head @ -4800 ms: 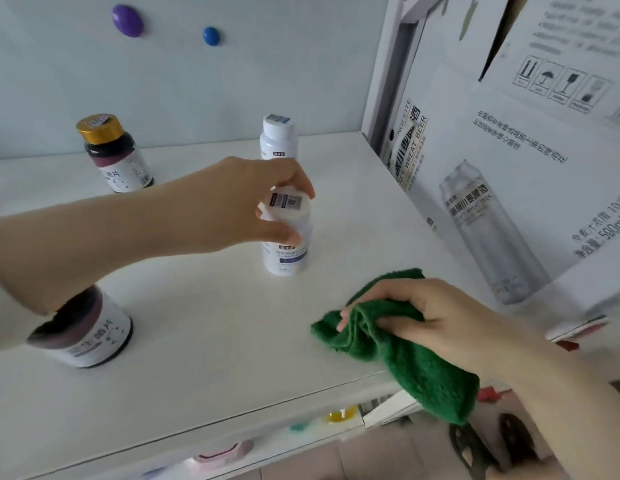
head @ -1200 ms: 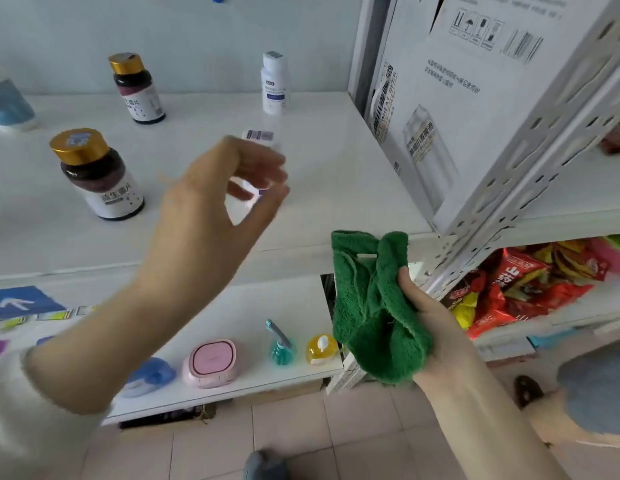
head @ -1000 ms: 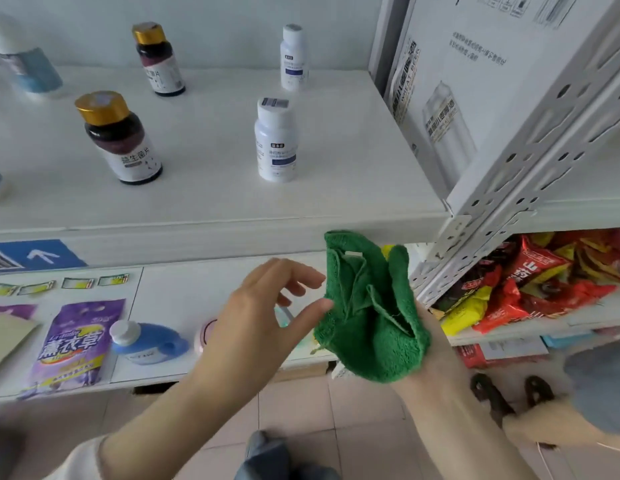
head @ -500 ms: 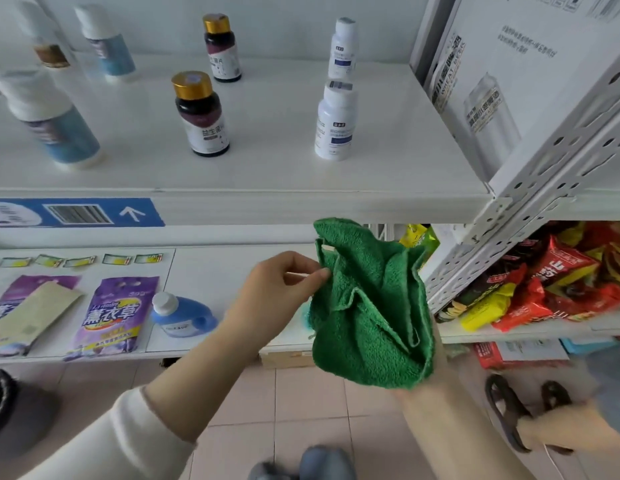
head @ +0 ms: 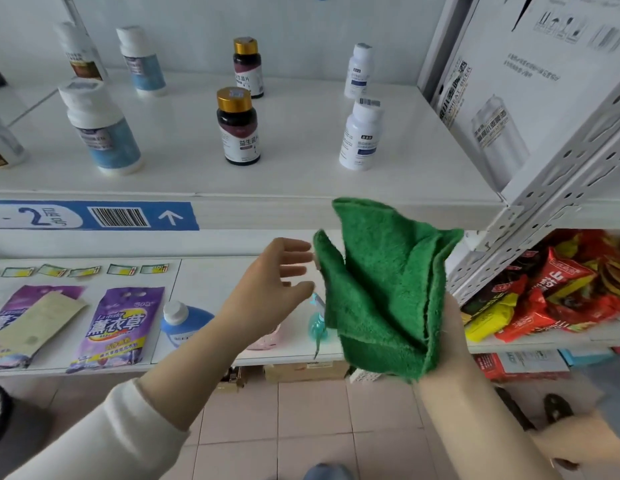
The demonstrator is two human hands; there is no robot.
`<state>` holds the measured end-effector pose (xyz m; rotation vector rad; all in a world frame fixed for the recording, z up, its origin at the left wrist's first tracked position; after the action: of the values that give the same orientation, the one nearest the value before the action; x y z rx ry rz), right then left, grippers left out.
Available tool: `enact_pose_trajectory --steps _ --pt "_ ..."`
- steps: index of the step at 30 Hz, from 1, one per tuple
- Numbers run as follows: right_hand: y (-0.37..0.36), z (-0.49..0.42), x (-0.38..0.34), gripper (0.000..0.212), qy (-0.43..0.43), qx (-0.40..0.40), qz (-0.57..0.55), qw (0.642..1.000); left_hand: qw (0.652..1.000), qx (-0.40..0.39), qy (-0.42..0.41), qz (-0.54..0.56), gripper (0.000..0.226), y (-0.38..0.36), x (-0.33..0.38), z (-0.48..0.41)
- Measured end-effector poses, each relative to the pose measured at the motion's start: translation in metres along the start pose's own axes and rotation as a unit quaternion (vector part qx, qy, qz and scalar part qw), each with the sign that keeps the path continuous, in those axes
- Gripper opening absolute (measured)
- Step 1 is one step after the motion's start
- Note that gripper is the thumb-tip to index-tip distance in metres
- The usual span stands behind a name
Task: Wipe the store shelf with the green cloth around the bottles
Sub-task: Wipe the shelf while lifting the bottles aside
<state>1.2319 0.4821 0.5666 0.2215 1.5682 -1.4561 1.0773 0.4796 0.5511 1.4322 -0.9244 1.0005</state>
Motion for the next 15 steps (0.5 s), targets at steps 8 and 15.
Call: enact_pose_trajectory --steps 8,15 --pt "0.022 -0.014 -0.012 0.042 0.057 0.091 -0.056 0.993 0.971 -0.033 -0.212 -0.103 0.044 -0.016 0.057 0.026" --pt "0.02 -0.014 -0.013 0.043 0.063 0.055 -0.067 0.994 0.961 -0.004 -0.249 -0.119 0.03 -0.042 0.058 0.042"
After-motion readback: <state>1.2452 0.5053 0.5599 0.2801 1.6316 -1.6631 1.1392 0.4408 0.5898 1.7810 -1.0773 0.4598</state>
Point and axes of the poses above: each hand's wrist, its own z-axis away from the middle knuckle, its own y-axis out of the back of the hand, x = y × z, the point moved 5 cm from there along -z, towards the middle knuckle, and after that the axes turned 4 degrees about -y, right-handed, at the moved point
